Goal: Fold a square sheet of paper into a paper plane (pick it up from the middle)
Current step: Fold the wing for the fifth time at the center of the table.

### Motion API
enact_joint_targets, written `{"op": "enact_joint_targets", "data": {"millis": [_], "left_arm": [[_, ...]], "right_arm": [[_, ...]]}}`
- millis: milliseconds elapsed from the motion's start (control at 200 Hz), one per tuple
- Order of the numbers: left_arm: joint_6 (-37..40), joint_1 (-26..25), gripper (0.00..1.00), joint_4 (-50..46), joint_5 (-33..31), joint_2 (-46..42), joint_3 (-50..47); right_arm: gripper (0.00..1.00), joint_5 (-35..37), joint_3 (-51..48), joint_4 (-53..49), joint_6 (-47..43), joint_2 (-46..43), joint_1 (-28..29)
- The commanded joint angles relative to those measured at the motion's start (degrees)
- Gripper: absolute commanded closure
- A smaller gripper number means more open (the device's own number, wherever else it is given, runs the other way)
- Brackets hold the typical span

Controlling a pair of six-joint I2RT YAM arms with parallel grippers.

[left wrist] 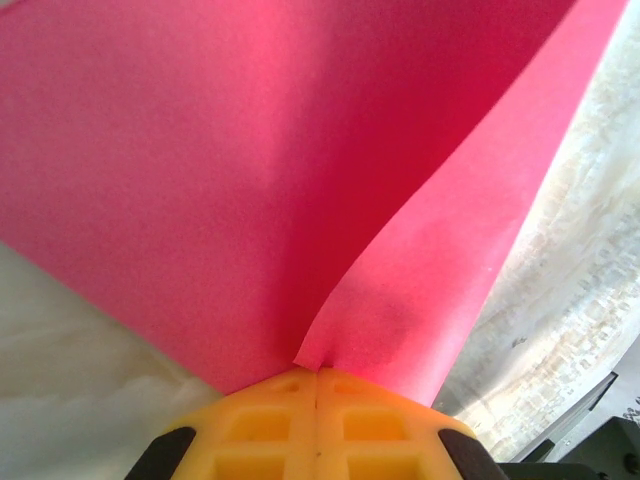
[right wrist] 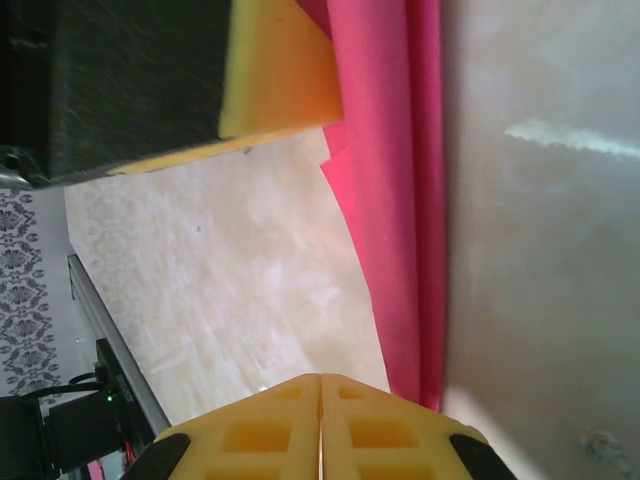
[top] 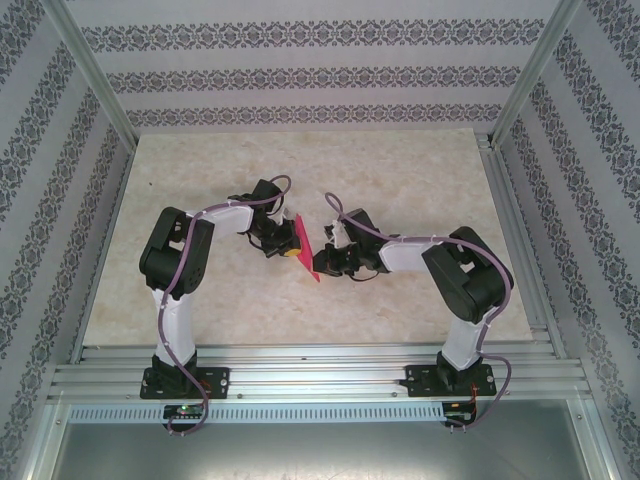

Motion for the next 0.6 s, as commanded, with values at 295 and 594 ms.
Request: {"op": "enact_joint_targets", "data": {"millis": [295, 594], "left_arm": [[0.9, 0.07, 1.0, -1.84, -0.63, 0.47, 0.08], [-0.15, 0.09, 1.0, -0.93, -0.13, -2.36, -2.03]], "right_arm": [[0.92, 0.69, 4.47, -0.2, -0.54, 5.92, 0.12], [0.91, -0.58, 3.5, 1.75, 0.35, 6.99, 0.01]]}}
